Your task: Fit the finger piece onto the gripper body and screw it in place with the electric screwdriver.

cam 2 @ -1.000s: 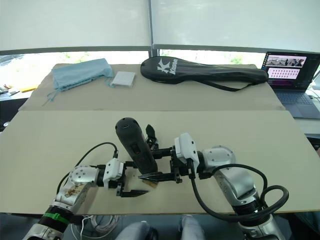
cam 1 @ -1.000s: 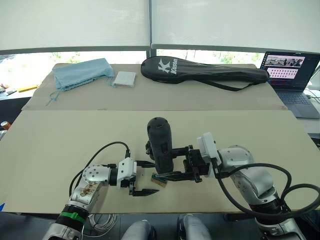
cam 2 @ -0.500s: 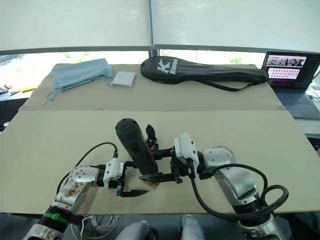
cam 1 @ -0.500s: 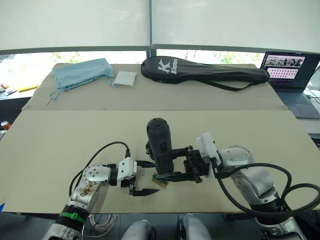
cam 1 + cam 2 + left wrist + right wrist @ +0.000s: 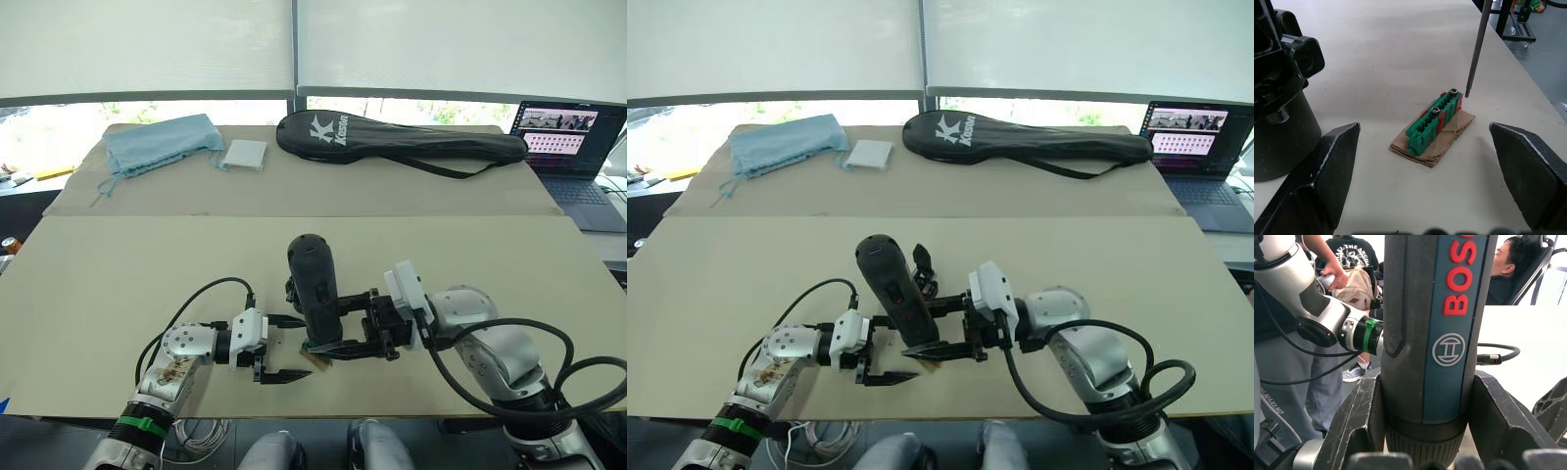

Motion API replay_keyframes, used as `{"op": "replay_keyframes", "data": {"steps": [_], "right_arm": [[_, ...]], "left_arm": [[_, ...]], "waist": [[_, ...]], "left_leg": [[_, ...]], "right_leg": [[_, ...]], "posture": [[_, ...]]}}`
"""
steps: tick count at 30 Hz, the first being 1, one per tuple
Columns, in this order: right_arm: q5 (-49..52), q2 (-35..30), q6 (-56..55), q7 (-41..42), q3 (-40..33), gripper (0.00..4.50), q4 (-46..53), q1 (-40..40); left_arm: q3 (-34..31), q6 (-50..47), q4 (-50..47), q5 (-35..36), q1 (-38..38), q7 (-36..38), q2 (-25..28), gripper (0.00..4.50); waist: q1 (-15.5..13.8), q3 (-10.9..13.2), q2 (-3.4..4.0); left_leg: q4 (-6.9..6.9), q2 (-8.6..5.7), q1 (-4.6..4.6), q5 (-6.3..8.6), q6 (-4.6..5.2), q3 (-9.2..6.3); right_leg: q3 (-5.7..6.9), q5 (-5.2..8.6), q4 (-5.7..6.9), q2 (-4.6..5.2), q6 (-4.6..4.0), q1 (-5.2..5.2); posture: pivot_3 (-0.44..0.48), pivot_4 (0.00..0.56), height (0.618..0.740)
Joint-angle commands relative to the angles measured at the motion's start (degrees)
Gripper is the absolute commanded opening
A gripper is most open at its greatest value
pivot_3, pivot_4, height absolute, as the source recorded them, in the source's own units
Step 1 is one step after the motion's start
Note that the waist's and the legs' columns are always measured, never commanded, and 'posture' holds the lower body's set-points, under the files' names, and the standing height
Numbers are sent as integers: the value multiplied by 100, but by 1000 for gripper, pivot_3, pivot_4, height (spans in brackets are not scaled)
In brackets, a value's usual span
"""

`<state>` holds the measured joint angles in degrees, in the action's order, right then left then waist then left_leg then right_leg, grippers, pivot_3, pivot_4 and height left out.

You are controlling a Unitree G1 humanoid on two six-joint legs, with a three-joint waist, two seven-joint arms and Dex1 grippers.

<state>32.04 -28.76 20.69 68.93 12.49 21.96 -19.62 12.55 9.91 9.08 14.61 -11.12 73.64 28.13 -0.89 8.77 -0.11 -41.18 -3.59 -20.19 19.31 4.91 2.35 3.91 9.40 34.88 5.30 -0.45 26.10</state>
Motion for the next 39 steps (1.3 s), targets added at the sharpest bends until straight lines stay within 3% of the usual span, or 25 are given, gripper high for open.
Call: {"op": "replay_keyframes", "data": {"steps": [1, 12, 39], "right_arm": [[255, -22, -15, 76, -135, 1936, 212, -175], [668, 138, -151, 50, -620, 1936, 161, -379], [311, 280, -222, 36, -287, 1936, 48, -347]], "left_arm": [[254, -101, 150, -172, 189, 11, -16, 4500], [250, -79, 174, -170, 185, 33, -6, 4500], [260, -75, 152, -176, 253, 39, 3, 4500]], "waist": [[0, 0, 0], [0, -1, 1], [3, -2, 2]], "left_leg": [[0, 0, 0, 0, 0, 0], [4, 2, 0, 3, 4, 0], [5, 2, 0, 3, 4, 0]], "right_leg": [[0, 0, 0, 0, 0, 0], [0, 0, -4, 0, 0, 0], [0, 0, -3, 0, 0, 1]], "posture": [[0, 150, 740], [0, 150, 740], [0, 150, 740]]}}
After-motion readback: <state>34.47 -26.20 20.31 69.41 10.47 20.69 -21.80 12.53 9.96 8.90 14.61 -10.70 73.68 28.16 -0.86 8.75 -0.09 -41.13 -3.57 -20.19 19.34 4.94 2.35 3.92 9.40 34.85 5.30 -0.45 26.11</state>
